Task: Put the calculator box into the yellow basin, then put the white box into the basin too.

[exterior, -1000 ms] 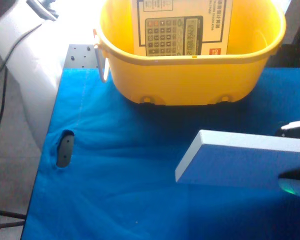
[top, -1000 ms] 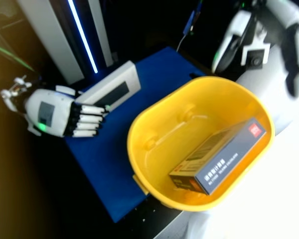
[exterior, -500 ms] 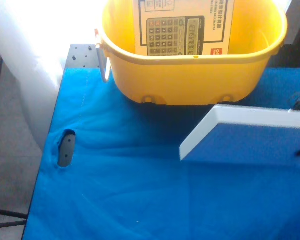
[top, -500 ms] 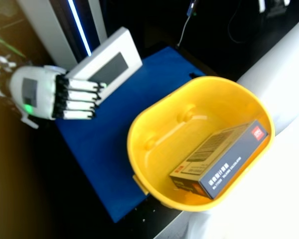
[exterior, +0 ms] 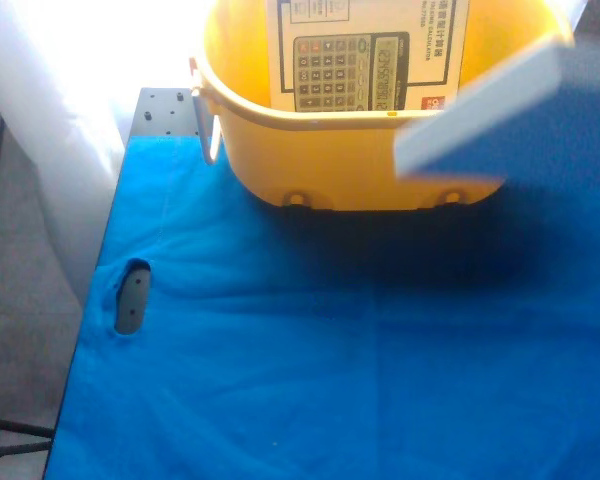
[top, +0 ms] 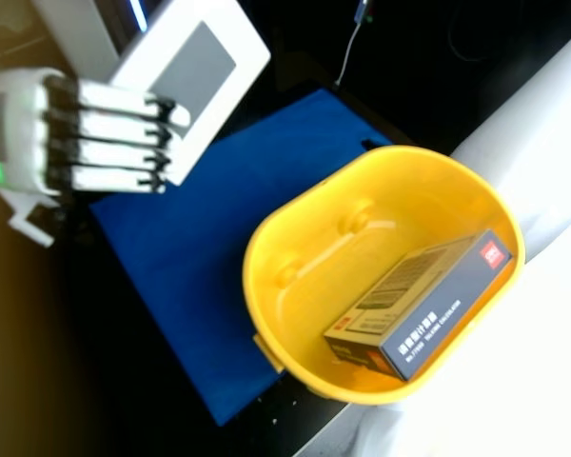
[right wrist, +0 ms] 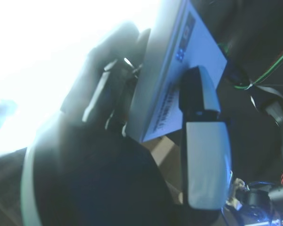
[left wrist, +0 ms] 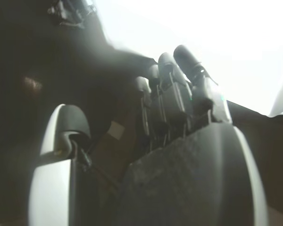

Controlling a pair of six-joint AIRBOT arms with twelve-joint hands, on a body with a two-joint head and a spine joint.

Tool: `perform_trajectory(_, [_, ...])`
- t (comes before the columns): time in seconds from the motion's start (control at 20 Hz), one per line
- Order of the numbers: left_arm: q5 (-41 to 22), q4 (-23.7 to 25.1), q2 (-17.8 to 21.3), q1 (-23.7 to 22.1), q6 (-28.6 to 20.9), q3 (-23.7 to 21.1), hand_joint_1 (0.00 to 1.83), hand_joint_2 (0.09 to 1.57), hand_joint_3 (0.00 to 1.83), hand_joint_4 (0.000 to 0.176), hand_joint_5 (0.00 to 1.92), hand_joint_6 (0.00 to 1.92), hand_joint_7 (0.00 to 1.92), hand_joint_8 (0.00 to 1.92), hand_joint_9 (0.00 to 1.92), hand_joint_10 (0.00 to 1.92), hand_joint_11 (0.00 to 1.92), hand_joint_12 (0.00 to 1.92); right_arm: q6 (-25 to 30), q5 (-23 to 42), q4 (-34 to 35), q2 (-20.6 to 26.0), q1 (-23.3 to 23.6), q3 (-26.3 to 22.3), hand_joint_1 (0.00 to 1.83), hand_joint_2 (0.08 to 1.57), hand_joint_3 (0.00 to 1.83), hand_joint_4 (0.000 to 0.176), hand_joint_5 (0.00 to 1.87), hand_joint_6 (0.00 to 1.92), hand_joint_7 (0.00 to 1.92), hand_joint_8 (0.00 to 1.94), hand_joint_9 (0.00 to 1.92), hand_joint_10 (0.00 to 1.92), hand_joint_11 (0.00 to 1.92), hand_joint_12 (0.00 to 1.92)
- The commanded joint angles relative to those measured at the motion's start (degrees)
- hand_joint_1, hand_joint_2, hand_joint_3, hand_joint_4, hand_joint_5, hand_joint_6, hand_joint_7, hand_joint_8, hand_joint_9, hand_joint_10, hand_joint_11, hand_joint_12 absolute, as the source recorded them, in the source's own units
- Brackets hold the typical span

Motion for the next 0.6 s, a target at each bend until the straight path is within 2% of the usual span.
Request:
perform_trajectory(0.0, [-7.0,-0.7,0.2,-1.1,1.0,-0.2,0.64,1.21,0.01,0.0,0.45,0.01,0.38,0.0,0.35,0.0,0.0,0.76,0.3,-7.4,0.1,0.1,1.7,0.6,1.21,1.14,0.0,0.024,0.96,1.0,0.94,1.09,0.92,0.79,0.74,1.41])
perform_trajectory(0.05, [-6.9,-0.7,0.1,-1.2,1.4,-0.2,0.66,1.22,0.01,0.0,0.47,0.02,0.39,0.0,0.37,0.01,0.0,0.8,-0.1,-6.7,0.1,0.1,3.1,1.2,1.21,1.13,0.0,0.017,0.96,0.97,0.95,1.1,0.91,0.8,0.74,1.42])
perform_trajectory(0.1, [-6.7,-1.0,0.1,-1.2,1.5,-0.2,0.66,1.2,0.0,0.0,0.44,0.01,0.38,0.0,0.37,0.01,0.0,0.85,-0.4,-4.8,0.1,0.1,5.7,2.3,1.21,1.14,0.0,0.025,0.95,1.02,0.95,1.07,0.91,0.8,0.74,1.41])
perform_trajectory(0.2, [-6.2,-1.5,0.1,-1.2,2.6,-0.2,0.69,1.17,0.0,0.0,0.41,0.0,0.38,0.0,0.34,0.0,0.0,0.8,-0.7,-0.4,-1.6,0.0,10.9,4.5,1.21,1.13,0.0,0.017,0.96,0.98,0.95,1.1,0.91,0.81,0.74,1.42])
perform_trajectory(0.25, [-6.0,-1.9,0.1,-1.2,3.3,-0.2,0.68,1.17,0.0,0.0,0.43,0.01,0.38,0.0,0.33,0.0,0.0,0.81,-1.2,2.0,-2.6,0.0,14.0,5.5,1.21,1.14,0.0,0.025,0.95,1.02,0.95,1.07,0.91,0.81,0.74,1.41])
perform_trajectory(0.3, [-5.9,-2.1,0.1,-1.1,3.5,-0.2,0.68,1.18,0.0,0.0,0.42,0.01,0.38,0.0,0.33,0.0,0.0,0.81,-2.1,4.1,-3.2,-0.3,16.7,6.3,1.21,1.14,0.0,0.024,0.96,1.0,0.93,1.09,0.91,0.81,0.74,1.41])
perform_trajectory(0.35, [-5.7,-2.2,0.1,-1.0,3.7,-0.1,0.7,1.19,0.0,0.0,0.47,0.02,0.4,0.01,0.35,0.01,0.0,0.88,-3.0,6.4,-3.2,-0.7,19.1,7.1,1.21,1.14,0.0,0.017,0.95,0.99,0.94,1.11,0.91,0.81,0.74,1.41])
perform_trajectory(0.4, [-5.7,-2.5,0.1,-1.0,4.1,-0.1,0.72,1.18,0.0,0.0,0.5,0.03,0.42,0.01,0.38,0.02,0.0,0.94,-3.1,7.1,-3.2,-1.3,20.1,8.0,1.21,1.14,0.0,0.024,0.95,1.02,0.95,1.07,0.91,0.81,0.74,1.41])
perform_trajectory(0.5, [-5.6,-3.0,-0.3,-1.0,5.3,-0.1,0.71,1.2,0.01,0.0,0.48,0.01,0.44,0.01,0.44,0.03,0.0,1.02,-3.1,9.1,-3.2,-2.4,22.3,9.5,1.21,1.13,0.0,0.017,0.96,0.98,0.95,1.1,0.91,0.81,0.74,1.42])
perform_trajectory(0.55, [-5.6,-3.1,-0.3,-1.0,5.4,-0.1,0.73,1.2,0.0,0.0,0.48,0.01,0.45,0.01,0.45,0.03,0.0,1.01,-3.1,10.7,-3.2,-3.3,23.7,10.2,1.21,1.14,0.0,0.025,0.95,1.02,0.95,1.07,0.91,0.81,0.74,1.41])
